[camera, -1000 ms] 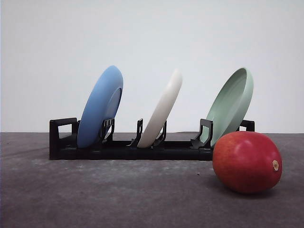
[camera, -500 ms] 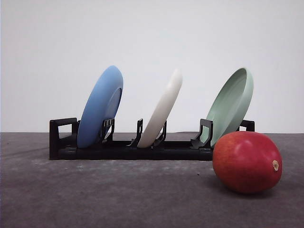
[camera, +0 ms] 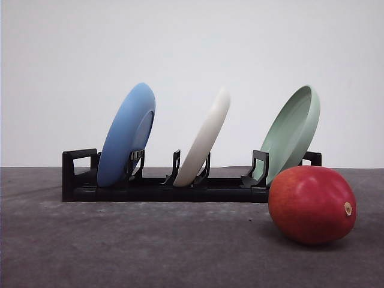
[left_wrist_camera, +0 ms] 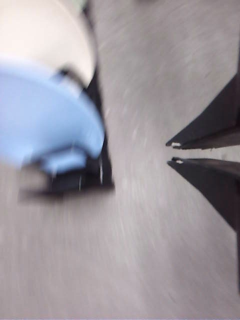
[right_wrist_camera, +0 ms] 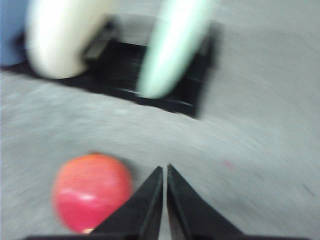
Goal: Place pomegranate in white plate
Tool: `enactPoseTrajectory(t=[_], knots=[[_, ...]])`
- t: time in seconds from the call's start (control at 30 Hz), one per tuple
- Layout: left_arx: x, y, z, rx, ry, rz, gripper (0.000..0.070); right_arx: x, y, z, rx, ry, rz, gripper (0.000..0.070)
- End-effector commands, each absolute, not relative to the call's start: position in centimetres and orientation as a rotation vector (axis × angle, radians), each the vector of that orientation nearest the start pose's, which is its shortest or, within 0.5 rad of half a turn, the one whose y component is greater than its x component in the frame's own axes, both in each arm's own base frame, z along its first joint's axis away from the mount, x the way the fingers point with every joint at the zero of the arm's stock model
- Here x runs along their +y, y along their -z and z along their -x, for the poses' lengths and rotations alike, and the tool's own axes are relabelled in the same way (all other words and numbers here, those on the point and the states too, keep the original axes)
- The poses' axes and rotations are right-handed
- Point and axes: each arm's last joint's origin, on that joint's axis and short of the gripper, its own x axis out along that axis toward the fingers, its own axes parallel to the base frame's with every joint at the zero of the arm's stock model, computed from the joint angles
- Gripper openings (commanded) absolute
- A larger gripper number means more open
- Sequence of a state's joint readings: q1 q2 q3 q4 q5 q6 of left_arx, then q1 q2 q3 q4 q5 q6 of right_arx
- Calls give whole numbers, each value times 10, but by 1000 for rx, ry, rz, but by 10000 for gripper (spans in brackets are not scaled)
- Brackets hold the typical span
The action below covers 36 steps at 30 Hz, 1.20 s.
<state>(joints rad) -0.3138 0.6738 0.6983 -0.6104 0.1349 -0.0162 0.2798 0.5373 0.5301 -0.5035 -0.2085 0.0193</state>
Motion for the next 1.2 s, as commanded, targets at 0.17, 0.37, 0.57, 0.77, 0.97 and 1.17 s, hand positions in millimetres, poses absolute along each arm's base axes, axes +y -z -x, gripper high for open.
enactPoseTrajectory(t=[0.17, 0.37, 0.57, 0.77, 0.97, 1.17], knots=[[-60, -290, -129, 463, 590, -287, 12, 50, -259, -114, 433, -585, 115, 7], [-61, -292, -128, 457, 598, -280, 257, 50, -259, -115, 423, -587, 122, 283], [-63, -300, -127, 425, 639, -269, 394, 50, -259, -115, 422, -587, 121, 427], [-73, -304, -129, 365, 693, -280, 394, 51, -260, -115, 414, -586, 117, 427], [-95, -301, -142, 335, 767, -295, 394, 51, -262, -116, 392, -584, 108, 427], [-126, -289, -163, 321, 783, -320, 394, 51, -265, -117, 364, -579, 79, 427]])
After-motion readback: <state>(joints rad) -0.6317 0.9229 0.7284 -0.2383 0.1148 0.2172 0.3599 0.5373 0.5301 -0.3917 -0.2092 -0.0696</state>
